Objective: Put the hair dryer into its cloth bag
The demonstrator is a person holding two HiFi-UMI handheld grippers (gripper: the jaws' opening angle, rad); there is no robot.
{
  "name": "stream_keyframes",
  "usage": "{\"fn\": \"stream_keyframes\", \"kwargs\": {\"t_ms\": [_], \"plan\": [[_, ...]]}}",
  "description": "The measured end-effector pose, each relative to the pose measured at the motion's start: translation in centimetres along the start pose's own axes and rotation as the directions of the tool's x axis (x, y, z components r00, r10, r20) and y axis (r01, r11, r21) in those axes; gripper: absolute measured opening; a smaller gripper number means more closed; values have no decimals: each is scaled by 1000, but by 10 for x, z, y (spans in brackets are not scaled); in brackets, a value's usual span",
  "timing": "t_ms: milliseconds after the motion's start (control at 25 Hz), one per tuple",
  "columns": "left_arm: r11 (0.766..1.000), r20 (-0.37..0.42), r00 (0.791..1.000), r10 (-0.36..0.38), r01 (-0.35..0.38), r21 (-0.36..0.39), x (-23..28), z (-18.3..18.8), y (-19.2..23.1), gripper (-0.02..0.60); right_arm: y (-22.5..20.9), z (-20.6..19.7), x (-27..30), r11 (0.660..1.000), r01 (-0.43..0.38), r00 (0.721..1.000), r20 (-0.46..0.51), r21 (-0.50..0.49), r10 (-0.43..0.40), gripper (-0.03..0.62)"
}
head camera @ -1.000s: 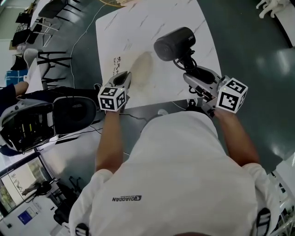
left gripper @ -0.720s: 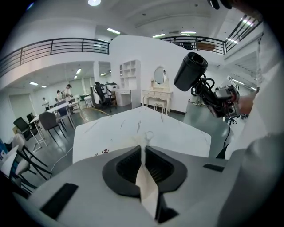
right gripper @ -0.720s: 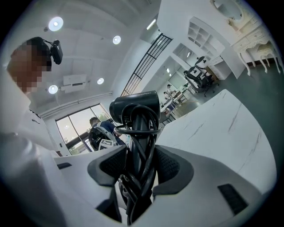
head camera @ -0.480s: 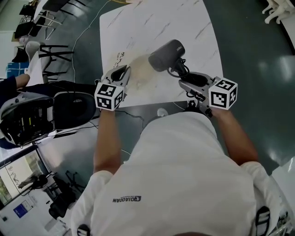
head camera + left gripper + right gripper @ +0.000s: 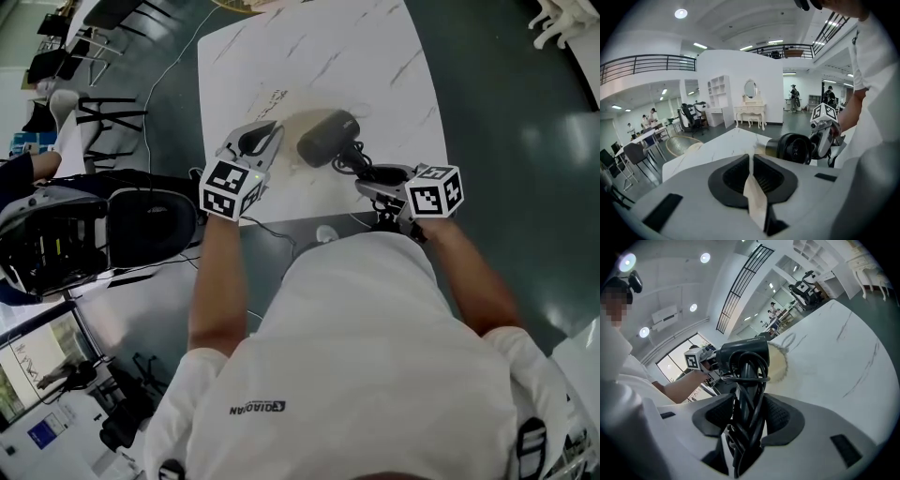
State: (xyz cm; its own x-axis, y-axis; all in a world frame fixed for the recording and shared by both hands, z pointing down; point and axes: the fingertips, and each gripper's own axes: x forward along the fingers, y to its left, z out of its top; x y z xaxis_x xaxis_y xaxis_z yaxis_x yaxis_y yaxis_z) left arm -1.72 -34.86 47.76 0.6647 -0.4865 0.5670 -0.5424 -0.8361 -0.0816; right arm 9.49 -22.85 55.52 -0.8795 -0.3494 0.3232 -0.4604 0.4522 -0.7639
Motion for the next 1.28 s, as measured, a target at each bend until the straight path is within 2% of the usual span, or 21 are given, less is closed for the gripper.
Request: {"fn": "stream_keyframes", "kwargs": {"t_ms": [320, 520, 640, 800, 920, 1000, 1120, 1280], "plan": [[999, -43, 998, -47, 47, 5, 17, -10, -22, 50, -29, -3, 25, 997, 75, 993, -89, -12, -76, 215], [995, -74, 993, -91, 94, 41, 20, -11, -46, 49, -42, -2, 35, 988, 130, 979, -148, -88, -142, 215], [995, -92, 992, -90, 95, 44, 25, -16, -45, 49, -51, 6, 52, 976, 157, 967, -176, -154, -183, 215], [997, -128, 989, -71, 72, 8, 27, -26, -38, 49, -63, 16, 73, 945, 197, 948, -196, -261, -251, 215], [997, -153, 986, -65, 57, -57, 26, -31, -38, 50, -73, 20, 91, 909, 227, 929, -203, -351, -311, 213], [995, -150, 986, -69, 56, -85, 25, -31, -39, 51, -79, 22, 101, 893, 241, 919, -206, -379, -335, 213], [995, -164, 984, -65, 53, -81, 26, -31, -41, 51, -88, 24, 113, 881, 252, 910, -211, -399, -356, 213], [995, -191, 981, -27, 7, -103, 29, -39, -36, 51, -100, 22, 122, 850, 262, 894, -217, -458, -392, 213]]}}
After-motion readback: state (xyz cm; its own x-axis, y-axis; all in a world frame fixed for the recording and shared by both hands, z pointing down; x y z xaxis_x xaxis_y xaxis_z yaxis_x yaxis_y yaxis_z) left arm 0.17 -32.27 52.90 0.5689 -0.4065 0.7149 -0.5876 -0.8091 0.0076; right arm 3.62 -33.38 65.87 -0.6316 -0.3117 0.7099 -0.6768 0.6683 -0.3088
